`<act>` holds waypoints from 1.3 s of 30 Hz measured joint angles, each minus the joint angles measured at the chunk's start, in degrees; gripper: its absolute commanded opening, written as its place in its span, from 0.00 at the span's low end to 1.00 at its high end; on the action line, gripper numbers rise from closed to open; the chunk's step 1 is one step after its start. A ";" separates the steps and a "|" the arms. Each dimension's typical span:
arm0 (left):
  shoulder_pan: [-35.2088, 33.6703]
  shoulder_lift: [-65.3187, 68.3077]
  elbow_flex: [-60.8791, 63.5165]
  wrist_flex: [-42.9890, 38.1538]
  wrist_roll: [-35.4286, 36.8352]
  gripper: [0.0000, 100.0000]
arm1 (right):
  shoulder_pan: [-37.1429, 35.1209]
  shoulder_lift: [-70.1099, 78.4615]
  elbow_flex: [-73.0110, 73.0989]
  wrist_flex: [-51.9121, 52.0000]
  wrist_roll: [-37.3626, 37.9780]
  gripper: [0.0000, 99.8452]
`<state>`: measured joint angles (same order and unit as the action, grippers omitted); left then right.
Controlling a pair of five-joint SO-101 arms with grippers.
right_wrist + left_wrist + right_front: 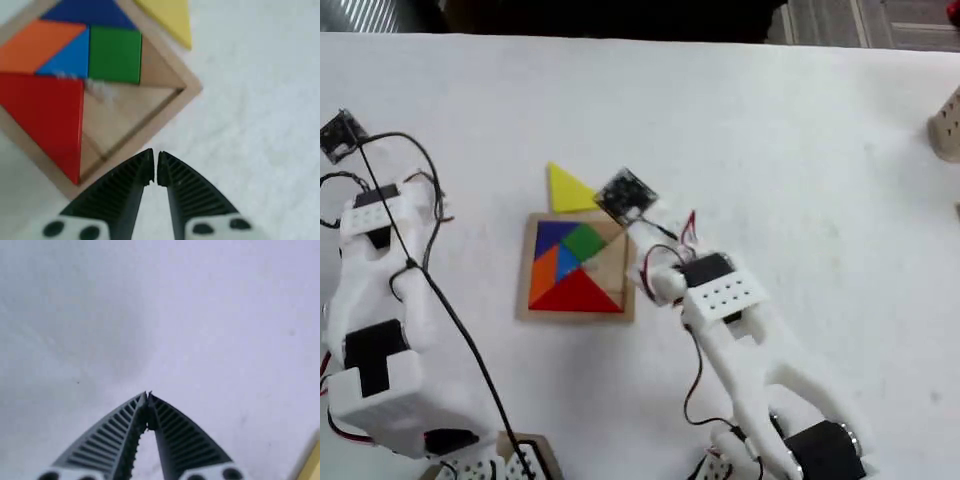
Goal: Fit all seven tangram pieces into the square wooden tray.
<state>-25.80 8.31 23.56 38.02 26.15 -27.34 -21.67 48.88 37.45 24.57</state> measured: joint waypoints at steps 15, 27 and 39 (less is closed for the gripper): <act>-0.44 14.07 -14.51 5.54 1.49 0.02 | -6.42 29.71 -19.96 -17.67 -10.37 0.02; -0.44 14.07 -14.51 5.71 1.49 0.02 | -12.75 40.09 -33.67 -17.93 -10.81 0.02; -0.44 14.07 -14.51 5.71 1.49 0.02 | -10.29 56.18 -48.62 -17.67 -10.81 0.02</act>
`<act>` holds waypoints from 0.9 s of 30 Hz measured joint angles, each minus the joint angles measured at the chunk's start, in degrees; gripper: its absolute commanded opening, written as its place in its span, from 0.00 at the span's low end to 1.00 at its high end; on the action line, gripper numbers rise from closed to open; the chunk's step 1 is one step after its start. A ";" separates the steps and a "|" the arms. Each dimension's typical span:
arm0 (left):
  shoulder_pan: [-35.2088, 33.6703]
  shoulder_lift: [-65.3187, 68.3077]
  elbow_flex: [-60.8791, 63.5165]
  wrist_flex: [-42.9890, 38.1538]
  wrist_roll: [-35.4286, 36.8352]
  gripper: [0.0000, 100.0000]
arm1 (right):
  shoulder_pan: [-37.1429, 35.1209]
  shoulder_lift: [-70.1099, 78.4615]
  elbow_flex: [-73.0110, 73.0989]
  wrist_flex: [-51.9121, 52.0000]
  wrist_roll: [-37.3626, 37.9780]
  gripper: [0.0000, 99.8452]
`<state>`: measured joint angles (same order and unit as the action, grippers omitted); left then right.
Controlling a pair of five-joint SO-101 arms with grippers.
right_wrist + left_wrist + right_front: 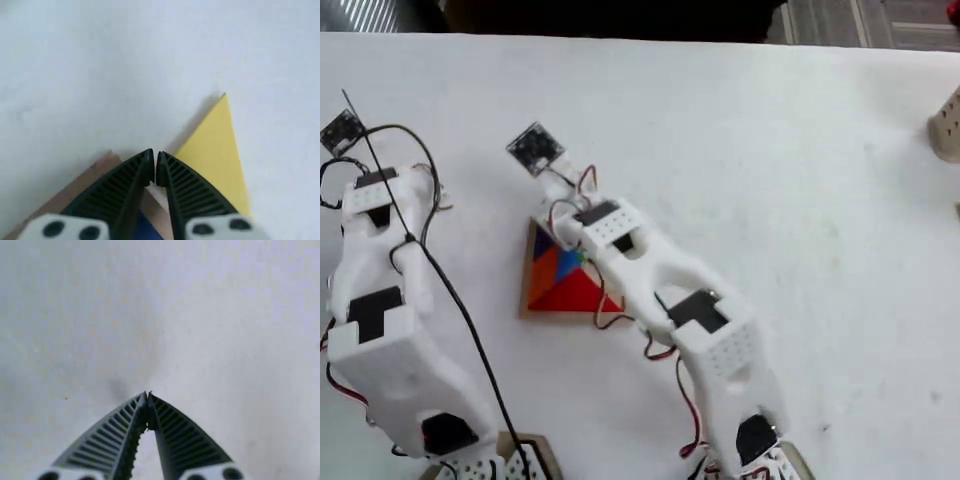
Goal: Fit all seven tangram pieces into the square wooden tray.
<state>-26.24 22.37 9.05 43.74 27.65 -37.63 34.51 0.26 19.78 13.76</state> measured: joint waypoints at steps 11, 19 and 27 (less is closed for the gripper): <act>0.70 0.00 0.00 0.00 -0.26 0.02 | 6.24 -0.35 -3.52 14.59 0.00 0.02; 1.05 0.00 0.00 0.00 -2.29 0.02 | 7.74 -8.70 -3.43 22.86 0.00 0.02; 1.05 0.00 0.00 0.00 -2.46 0.02 | 5.89 -5.10 -3.43 8.88 0.00 0.02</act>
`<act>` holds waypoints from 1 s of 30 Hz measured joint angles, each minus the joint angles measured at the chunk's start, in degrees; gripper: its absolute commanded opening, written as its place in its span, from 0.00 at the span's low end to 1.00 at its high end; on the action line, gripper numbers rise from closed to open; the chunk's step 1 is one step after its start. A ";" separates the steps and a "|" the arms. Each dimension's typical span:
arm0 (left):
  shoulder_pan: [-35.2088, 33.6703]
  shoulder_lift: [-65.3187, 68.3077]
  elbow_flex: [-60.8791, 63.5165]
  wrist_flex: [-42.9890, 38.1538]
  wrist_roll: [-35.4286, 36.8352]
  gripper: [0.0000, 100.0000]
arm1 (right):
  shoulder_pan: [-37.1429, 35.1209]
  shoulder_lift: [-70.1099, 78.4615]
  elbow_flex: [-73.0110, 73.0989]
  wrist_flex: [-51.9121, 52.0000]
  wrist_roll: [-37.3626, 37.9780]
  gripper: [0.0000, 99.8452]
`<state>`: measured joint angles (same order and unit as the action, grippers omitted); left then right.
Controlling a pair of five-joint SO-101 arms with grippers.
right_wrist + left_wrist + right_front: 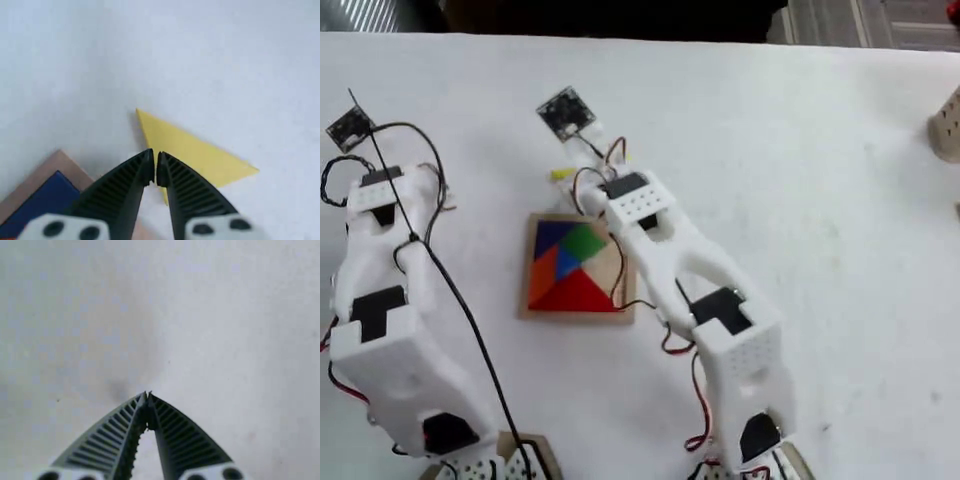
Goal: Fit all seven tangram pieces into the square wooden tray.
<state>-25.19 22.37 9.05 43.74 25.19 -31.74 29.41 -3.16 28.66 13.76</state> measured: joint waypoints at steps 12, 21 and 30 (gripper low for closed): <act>0.00 0.00 0.00 0.00 -0.18 0.02 | 0.62 7.47 -1.93 -2.46 0.00 0.02; 0.44 0.00 0.00 0.00 -0.18 0.02 | 0.97 3.96 -2.64 12.31 0.00 0.02; 0.88 0.00 0.00 0.00 -0.18 0.02 | 0.79 -2.64 -2.55 9.41 0.00 0.02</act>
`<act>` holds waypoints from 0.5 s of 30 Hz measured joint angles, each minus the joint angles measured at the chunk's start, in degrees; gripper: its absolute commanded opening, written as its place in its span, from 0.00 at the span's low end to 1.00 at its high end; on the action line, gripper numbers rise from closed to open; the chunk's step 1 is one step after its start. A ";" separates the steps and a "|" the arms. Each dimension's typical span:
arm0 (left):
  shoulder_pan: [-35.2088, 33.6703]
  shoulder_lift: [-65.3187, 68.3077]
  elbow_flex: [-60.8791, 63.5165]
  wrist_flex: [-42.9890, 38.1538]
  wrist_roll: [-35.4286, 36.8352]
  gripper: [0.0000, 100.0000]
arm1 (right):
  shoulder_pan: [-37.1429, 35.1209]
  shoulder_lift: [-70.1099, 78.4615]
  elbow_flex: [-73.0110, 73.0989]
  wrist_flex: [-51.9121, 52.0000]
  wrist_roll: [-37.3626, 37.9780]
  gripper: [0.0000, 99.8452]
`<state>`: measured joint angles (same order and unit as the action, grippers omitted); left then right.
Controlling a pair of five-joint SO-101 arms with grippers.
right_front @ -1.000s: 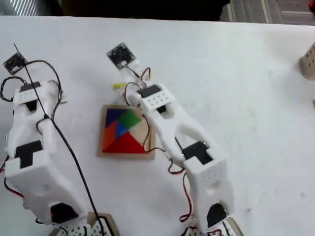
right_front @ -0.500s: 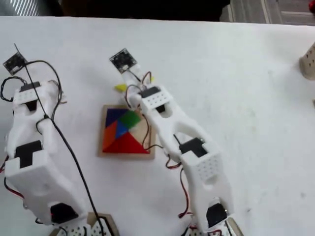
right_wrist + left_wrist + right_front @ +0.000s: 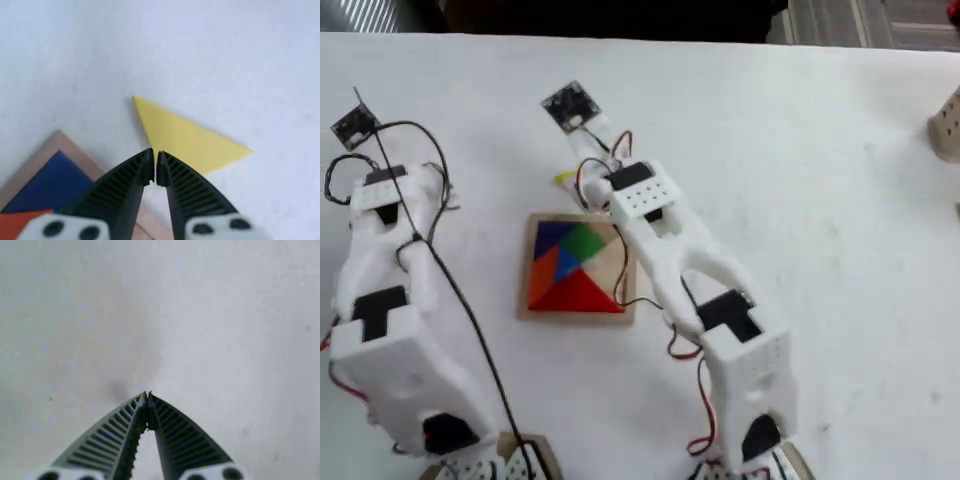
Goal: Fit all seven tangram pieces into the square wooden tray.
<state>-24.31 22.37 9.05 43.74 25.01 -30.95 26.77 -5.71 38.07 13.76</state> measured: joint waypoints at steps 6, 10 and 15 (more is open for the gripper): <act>0.00 0.00 0.00 0.00 0.00 0.02 | 0.00 2.02 0.09 -8.53 -8.70 0.11; 0.00 0.00 0.00 0.00 0.00 0.02 | -0.26 8.44 0.09 -13.19 -10.20 0.20; 0.00 0.00 0.00 0.00 0.00 0.02 | -0.70 13.71 -1.58 -16.18 -10.20 0.03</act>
<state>-24.31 22.37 9.05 43.74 25.01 -31.65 40.48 -7.30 21.89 3.56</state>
